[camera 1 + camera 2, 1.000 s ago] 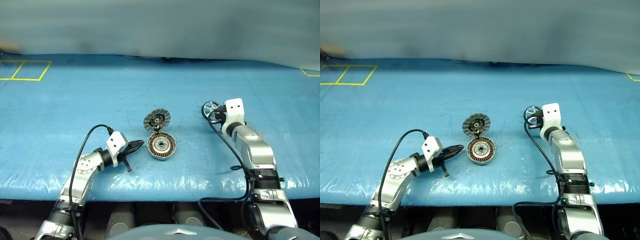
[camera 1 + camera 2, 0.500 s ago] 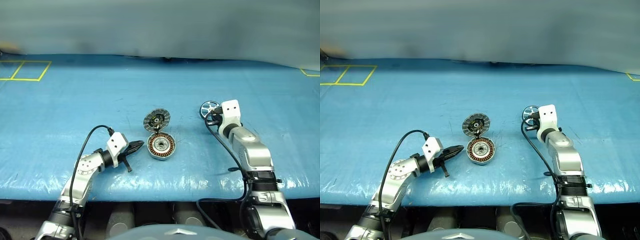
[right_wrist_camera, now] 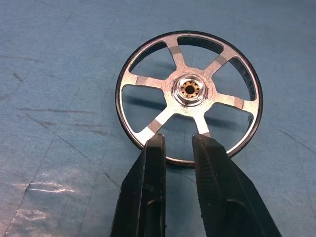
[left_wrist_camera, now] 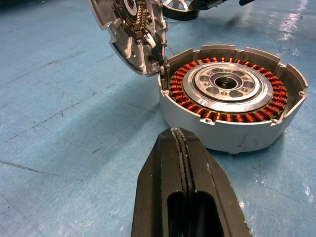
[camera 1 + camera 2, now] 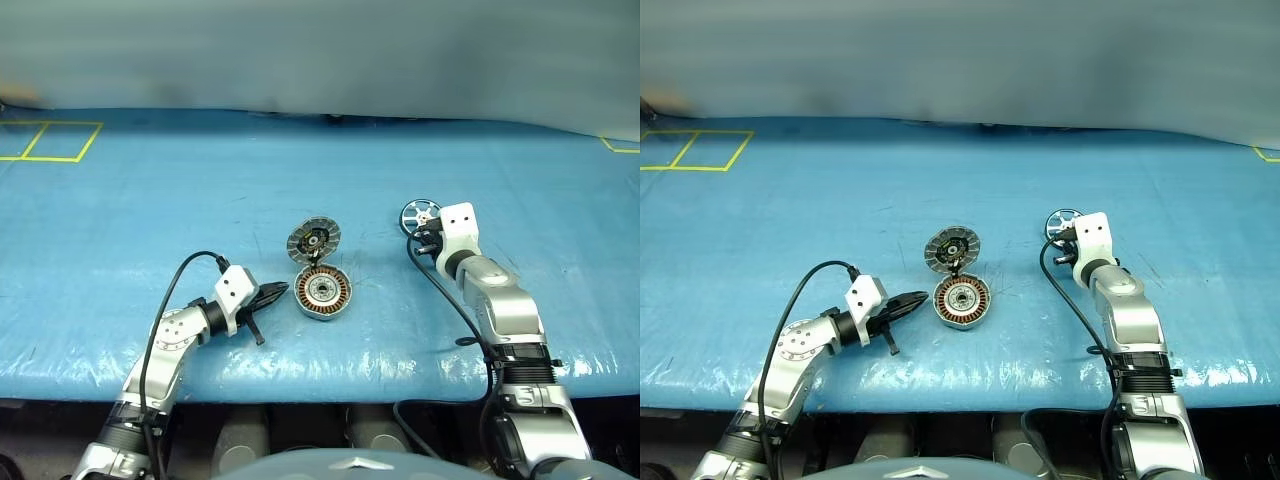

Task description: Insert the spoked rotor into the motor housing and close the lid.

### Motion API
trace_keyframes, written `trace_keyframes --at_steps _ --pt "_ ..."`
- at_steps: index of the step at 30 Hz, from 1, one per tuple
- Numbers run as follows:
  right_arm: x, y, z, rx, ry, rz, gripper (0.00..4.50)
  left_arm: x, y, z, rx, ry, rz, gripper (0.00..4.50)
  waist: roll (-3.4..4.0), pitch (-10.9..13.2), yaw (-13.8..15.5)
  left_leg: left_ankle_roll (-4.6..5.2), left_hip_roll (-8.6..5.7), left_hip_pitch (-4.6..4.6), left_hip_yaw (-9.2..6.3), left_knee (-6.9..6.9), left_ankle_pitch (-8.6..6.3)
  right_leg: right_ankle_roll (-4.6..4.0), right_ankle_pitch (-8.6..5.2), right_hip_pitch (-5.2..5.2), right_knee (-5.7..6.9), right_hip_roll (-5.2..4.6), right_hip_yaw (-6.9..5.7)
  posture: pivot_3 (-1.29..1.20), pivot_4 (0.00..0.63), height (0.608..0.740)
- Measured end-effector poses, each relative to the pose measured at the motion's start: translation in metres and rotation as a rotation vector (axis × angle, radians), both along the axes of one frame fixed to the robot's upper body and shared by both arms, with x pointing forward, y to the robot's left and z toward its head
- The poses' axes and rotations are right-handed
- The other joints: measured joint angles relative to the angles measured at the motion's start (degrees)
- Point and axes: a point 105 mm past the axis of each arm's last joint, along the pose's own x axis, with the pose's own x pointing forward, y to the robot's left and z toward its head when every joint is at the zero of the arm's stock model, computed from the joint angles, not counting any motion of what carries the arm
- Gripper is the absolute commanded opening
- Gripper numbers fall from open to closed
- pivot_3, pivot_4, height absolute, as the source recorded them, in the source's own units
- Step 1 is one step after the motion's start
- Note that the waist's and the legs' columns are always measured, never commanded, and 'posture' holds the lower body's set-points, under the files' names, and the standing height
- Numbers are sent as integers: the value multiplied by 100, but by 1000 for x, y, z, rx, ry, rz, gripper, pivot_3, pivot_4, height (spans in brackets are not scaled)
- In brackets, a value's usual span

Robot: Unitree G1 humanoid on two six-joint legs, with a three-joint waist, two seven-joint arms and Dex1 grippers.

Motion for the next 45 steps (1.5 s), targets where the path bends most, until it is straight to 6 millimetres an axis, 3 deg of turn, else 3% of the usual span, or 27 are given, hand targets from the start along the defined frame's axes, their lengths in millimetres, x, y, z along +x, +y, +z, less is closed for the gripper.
trace_keyframes --at_steps 15,23,36,45 --pt "2 2 8 -8 -35 9 943 0 0 0 0 1 -1 0 0 0 -1 0 0 -3 0 -1 0 0 0 -3 -1 0 0 0 150 740" --pt "9 2 19 -101 -87 -12 943 -1 0 -1 0 2 0 0 0 0 -9 0 0 -6 0 -2 0 0 0 -6 -2 0 0 0 150 740" --pt "14 4 18 -108 -72 -14 943 0 1 -2 -1 2 19 0 0 0 -10 0 0 -13 -1 -3 0 0 0 -13 -3 0 -1 0 150 740" --pt "11 -5 15 -124 -48 -34 943 -1 2 -3 -1 8 23 0 1 0 -11 0 0 -16 -1 -2 0 1 1 -16 -4 0 -1 0 150 740"
